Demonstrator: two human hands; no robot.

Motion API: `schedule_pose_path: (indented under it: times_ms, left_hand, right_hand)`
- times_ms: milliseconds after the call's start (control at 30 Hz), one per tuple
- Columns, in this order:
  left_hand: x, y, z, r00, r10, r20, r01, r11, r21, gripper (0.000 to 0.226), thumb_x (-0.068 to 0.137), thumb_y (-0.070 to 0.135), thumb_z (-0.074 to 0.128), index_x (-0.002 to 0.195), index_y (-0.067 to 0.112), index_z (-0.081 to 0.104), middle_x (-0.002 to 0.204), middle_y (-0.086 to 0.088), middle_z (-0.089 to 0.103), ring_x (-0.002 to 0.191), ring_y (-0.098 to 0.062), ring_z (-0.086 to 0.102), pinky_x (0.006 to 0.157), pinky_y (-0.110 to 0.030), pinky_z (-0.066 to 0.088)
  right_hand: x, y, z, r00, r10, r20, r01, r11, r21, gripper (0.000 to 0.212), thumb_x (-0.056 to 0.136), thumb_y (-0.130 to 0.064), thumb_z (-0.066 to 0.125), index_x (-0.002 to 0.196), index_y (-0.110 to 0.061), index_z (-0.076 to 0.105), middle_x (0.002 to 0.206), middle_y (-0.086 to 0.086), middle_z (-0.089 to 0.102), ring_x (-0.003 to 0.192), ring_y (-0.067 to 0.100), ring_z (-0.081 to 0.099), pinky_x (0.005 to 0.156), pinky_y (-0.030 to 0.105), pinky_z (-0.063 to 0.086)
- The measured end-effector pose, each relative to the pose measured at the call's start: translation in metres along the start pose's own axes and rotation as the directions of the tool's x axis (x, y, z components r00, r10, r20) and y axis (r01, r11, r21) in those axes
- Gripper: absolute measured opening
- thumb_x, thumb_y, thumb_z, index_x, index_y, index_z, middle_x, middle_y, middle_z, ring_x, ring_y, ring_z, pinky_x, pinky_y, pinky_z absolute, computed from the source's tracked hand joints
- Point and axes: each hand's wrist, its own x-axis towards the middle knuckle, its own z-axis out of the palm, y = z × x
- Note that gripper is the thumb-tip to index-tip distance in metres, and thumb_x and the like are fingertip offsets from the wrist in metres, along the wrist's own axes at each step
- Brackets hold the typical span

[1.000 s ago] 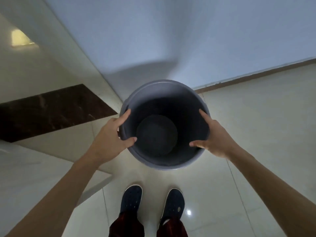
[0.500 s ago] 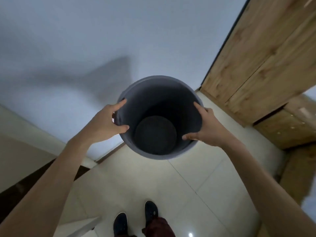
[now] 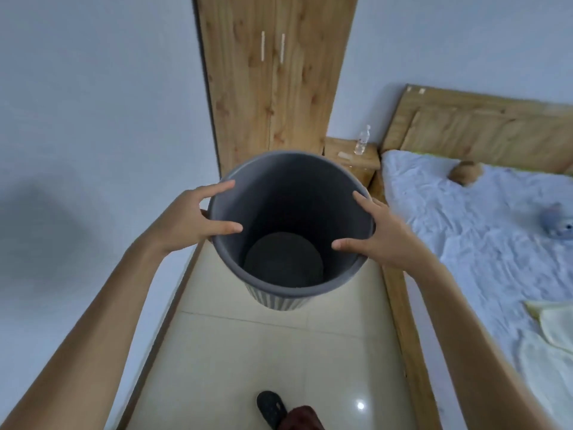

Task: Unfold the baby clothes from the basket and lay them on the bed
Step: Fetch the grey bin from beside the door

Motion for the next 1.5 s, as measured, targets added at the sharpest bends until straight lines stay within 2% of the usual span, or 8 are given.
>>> schedule_pose_path:
  times_ms: [100,233,500,600,800,1167,1333,1500]
  left_hand:
    - [0.009,0.04,0.036,0.979,0.114,0.168,-0.112,0.994,-0.02,0.093,0.063,0.052,0.089,0.146,0.052,0.047,0.136,0.021,0.062,0.111,-0.007,0.069,0.092,-0.031,0.061]
    - [0.012,0.098,0.103,0.89,0.265,0.371,-0.249,0.964,-0.091,0.098,0.06,0.053,0.093,0.147,0.051,0.046,0.135,0.012,0.066,0.12,-0.014,0.067,0.096,-0.037,0.06]
    - [-0.051,0.24,0.273,0.607,0.452,0.654,-0.393,0.886,-0.247,0.1,0.054,0.052,0.096,0.142,0.056,0.048,0.127,0.02,0.069,0.112,-0.004,0.07,0.081,-0.017,0.059]
    - [-0.095,0.288,0.342,0.493,0.493,0.717,-0.458,0.848,-0.267,0.101,0.058,0.044,0.096,0.145,0.053,0.046,0.108,0.016,0.078,0.094,-0.007,0.076,0.074,-0.013,0.058]
    - [-0.213,0.372,0.486,0.254,0.542,0.801,-0.554,0.76,-0.339,0.105,0.061,0.041,0.093,0.151,0.049,0.039,0.079,0.0,0.08,0.063,-0.026,0.076,0.062,-0.036,0.064]
    - [-0.41,0.473,0.703,-0.025,0.622,0.783,-0.574,0.633,-0.52,0.109,0.053,0.045,0.094,0.151,0.037,0.047,0.119,0.005,0.072,0.066,-0.018,0.077,0.061,-0.027,0.063]
    - [-0.457,0.492,0.779,-0.087,0.642,0.762,-0.586,0.585,-0.56,0.11,0.053,0.05,0.091,0.151,0.033,0.047,0.132,0.005,0.064,0.078,-0.006,0.074,0.059,-0.017,0.057]
    - [-0.479,0.502,0.863,-0.112,0.629,0.769,-0.658,0.534,-0.532,0.112,0.058,0.056,0.086,0.156,0.026,0.041,0.147,0.0,0.056,0.098,-0.019,0.063,0.088,-0.036,0.057]
  right_hand:
    - [-0.075,0.025,-0.022,0.975,0.106,-0.198,-0.095,0.994,0.06,0.103,0.072,-0.062,0.079,0.157,-0.026,0.033,0.144,-0.003,0.052,0.136,0.023,0.048,0.105,0.027,0.043]
    - [-0.185,0.056,-0.05,0.9,0.291,-0.325,-0.267,0.957,0.115,0.121,0.055,-0.083,0.066,0.158,-0.029,0.031,0.157,0.0,0.044,0.142,0.023,0.041,0.112,0.038,0.037]
    - [-0.431,0.107,-0.089,0.655,0.555,-0.513,-0.507,0.826,0.246,0.13,0.046,-0.086,0.072,0.158,-0.036,0.027,0.157,-0.006,0.044,0.14,0.019,0.044,0.112,0.041,0.043]
    - [-0.523,0.123,-0.096,0.577,0.621,-0.53,-0.566,0.772,0.289,0.142,0.038,-0.093,0.07,0.159,-0.035,0.024,0.16,-0.006,0.038,0.144,0.019,0.039,0.115,0.048,0.042]
    - [-0.709,0.154,-0.102,0.388,0.73,-0.562,-0.649,0.65,0.396,0.133,0.044,-0.083,0.076,0.159,-0.038,0.025,0.154,0.001,0.04,0.142,0.023,0.039,0.116,0.05,0.041]
    - [-0.963,0.201,-0.095,0.089,0.791,-0.605,-0.741,0.459,0.491,0.111,0.061,-0.06,0.082,0.156,-0.036,0.029,0.15,-0.004,0.038,0.125,0.01,0.038,0.095,0.02,0.045]
    - [-1.025,0.253,-0.09,0.001,0.816,-0.578,-0.77,0.369,0.52,0.109,0.068,-0.048,0.088,0.158,-0.027,0.029,0.152,0.002,0.039,0.133,0.021,0.043,0.104,0.033,0.048]
    - [-1.06,0.323,-0.096,-0.014,0.857,-0.516,-0.794,0.304,0.527,0.112,0.071,-0.044,0.089,0.16,-0.024,0.023,0.156,0.004,0.034,0.138,0.024,0.041,0.108,0.04,0.05]
